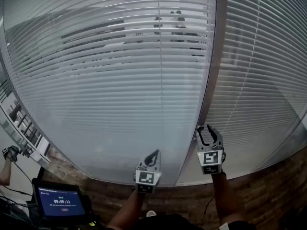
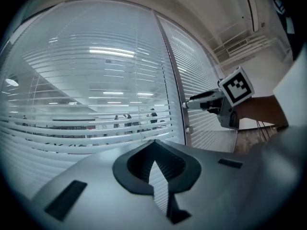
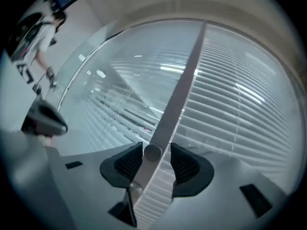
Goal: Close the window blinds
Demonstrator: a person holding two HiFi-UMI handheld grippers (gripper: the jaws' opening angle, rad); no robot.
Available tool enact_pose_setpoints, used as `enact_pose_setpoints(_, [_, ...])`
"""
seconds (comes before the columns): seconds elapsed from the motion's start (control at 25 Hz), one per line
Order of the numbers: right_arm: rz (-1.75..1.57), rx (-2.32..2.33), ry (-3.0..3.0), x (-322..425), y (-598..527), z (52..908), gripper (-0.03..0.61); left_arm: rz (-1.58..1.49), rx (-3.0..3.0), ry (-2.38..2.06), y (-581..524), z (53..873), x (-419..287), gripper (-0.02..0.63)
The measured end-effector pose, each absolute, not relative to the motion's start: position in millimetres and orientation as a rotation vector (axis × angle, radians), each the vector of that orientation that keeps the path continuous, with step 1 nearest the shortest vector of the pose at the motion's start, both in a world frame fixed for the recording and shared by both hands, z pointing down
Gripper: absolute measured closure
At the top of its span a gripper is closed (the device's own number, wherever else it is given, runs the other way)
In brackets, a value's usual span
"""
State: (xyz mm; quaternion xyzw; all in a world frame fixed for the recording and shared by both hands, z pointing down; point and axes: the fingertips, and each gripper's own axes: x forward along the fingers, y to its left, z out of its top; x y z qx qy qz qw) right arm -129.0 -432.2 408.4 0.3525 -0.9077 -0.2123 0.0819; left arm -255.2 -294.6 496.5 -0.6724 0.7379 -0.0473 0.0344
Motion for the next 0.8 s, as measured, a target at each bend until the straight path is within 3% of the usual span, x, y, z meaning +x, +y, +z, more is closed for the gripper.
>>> enact_pose_setpoints(0.16, [-0.166,1.170,-2.884,-122.6,-445.0,412.0,0.414,-0.180,-2.103,2.307,-291.7,494.6,-253.1,0.614])
enact_pose_setpoints(0.36, [0.085,1.177,-2.932,-127.7,-449.4,418.4,0.414,-0.175,-2.107,2.300,-292.6,496.5,-250.1,0.614])
enact_pose_setpoints(0.6, [0.124,1.257,-2.947,-129.2,-449.9,415.8,0.451,-0.203,-2.111,2.311,-287.0,500.6,-251.3,0.614])
enact_pose_setpoints(0.8, [-0.035,1.247,-2.883,-126.5,-449.3,414.9,0.453,-0.188,-2.109,2.282,-292.7,503.9,-249.4,0.614])
